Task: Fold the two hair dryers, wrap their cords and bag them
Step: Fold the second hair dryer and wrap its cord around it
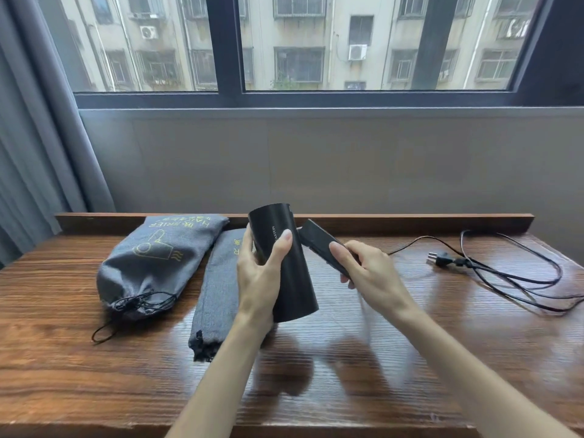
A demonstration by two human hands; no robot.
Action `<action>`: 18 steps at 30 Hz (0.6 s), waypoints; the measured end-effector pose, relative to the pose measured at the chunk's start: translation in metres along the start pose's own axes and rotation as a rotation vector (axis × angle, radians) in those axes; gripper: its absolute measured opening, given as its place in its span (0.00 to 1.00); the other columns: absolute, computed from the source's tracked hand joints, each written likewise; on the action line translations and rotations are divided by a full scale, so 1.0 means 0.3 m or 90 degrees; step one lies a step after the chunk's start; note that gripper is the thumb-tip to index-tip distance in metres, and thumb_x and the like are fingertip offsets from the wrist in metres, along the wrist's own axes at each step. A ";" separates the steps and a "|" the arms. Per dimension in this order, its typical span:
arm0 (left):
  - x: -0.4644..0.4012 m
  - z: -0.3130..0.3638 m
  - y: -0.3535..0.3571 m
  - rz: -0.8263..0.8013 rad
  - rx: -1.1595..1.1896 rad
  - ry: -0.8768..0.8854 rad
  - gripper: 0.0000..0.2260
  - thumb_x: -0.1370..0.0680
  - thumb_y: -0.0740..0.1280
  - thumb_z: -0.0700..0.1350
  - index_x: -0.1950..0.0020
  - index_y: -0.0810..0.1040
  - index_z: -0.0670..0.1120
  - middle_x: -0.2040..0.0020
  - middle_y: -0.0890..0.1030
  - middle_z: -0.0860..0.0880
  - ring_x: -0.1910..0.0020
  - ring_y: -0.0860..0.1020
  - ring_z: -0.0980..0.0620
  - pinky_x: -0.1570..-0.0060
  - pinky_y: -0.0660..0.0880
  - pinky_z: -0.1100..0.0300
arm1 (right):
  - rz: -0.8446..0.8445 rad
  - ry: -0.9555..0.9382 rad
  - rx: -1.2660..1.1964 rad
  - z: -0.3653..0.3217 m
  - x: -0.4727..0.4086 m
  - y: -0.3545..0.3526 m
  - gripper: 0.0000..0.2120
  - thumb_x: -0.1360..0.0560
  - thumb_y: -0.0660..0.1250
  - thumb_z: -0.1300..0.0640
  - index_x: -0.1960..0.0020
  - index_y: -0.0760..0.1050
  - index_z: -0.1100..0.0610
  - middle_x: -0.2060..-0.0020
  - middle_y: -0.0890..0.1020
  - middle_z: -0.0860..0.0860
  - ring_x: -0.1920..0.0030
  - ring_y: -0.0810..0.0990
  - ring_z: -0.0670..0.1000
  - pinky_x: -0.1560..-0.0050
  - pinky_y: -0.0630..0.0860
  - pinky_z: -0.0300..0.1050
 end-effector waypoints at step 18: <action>-0.003 -0.038 -0.047 0.025 0.030 -0.068 0.13 0.25 0.72 0.50 0.42 0.79 0.50 0.48 0.83 0.44 0.49 0.81 0.44 0.44 0.78 0.39 | -0.111 0.043 -0.038 0.102 0.175 0.089 0.26 0.24 0.46 0.31 0.35 0.69 0.41 0.46 0.77 0.39 0.42 0.73 0.40 0.37 0.67 0.43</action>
Point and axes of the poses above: each hand's wrist, its own x-axis away from the middle knuckle, its own y-axis out of the palm, z = x × y, the point moved 5 cm from there along -x, towards the middle knuckle
